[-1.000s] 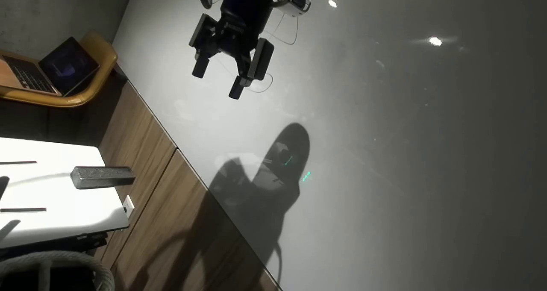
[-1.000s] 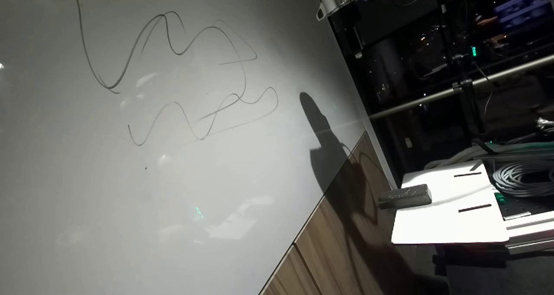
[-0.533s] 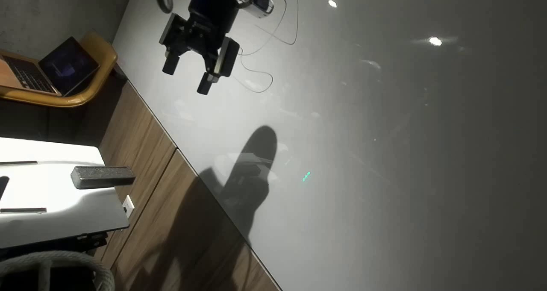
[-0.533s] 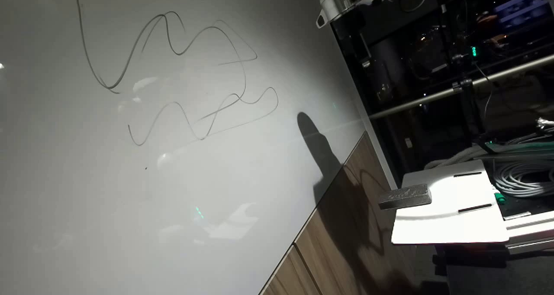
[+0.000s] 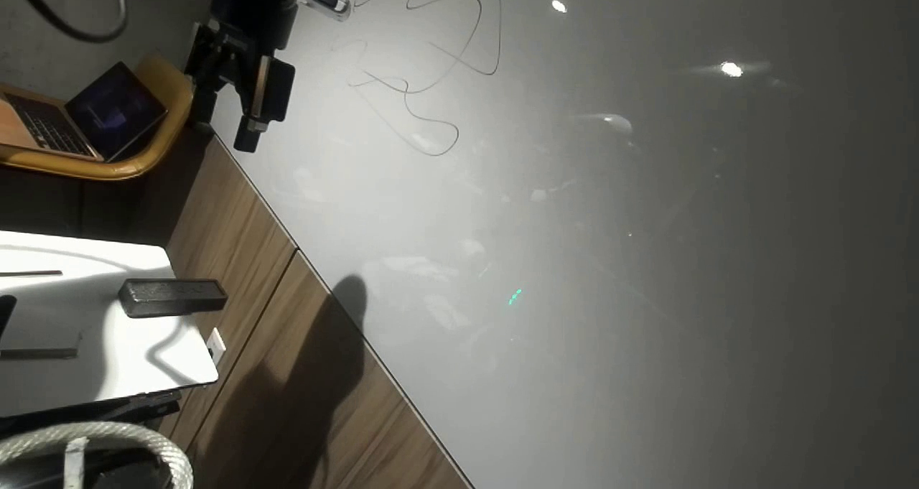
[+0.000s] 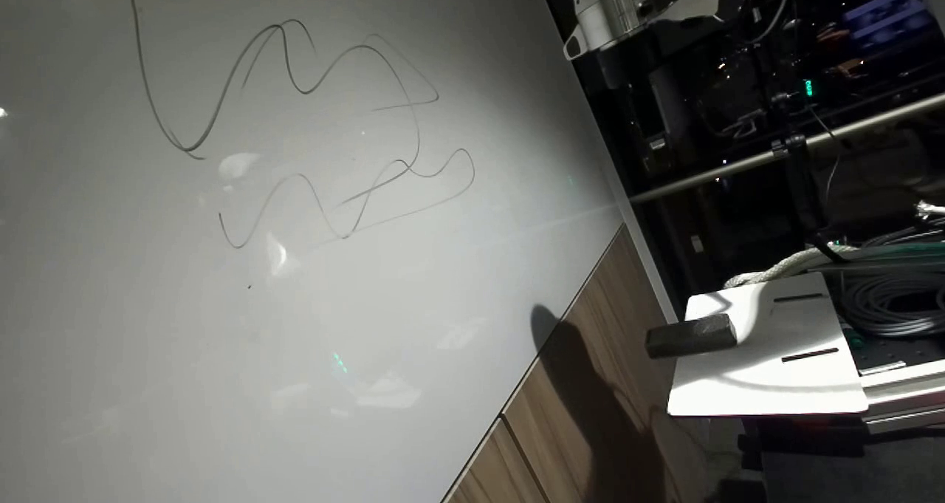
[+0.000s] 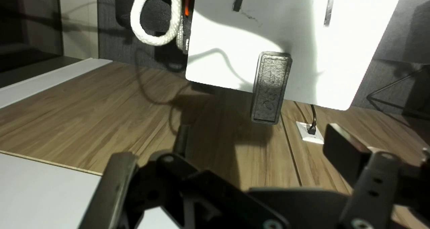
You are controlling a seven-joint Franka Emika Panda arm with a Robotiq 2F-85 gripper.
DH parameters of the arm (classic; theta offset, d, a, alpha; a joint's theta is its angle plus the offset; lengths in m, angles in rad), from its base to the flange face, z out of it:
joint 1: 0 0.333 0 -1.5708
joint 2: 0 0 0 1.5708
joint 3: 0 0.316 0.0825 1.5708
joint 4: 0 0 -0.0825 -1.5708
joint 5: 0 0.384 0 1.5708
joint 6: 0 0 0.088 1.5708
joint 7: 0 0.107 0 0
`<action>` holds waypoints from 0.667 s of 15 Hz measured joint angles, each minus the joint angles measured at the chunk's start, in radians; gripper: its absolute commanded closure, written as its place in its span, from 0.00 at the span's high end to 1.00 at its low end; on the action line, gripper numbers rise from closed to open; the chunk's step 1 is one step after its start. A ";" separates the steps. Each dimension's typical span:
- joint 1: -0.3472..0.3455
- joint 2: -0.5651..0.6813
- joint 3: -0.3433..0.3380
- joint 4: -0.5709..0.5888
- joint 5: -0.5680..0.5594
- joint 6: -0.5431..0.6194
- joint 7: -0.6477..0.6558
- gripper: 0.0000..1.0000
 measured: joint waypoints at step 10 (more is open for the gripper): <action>-0.009 0.121 0.021 -0.101 0.055 0.307 0.159 1.00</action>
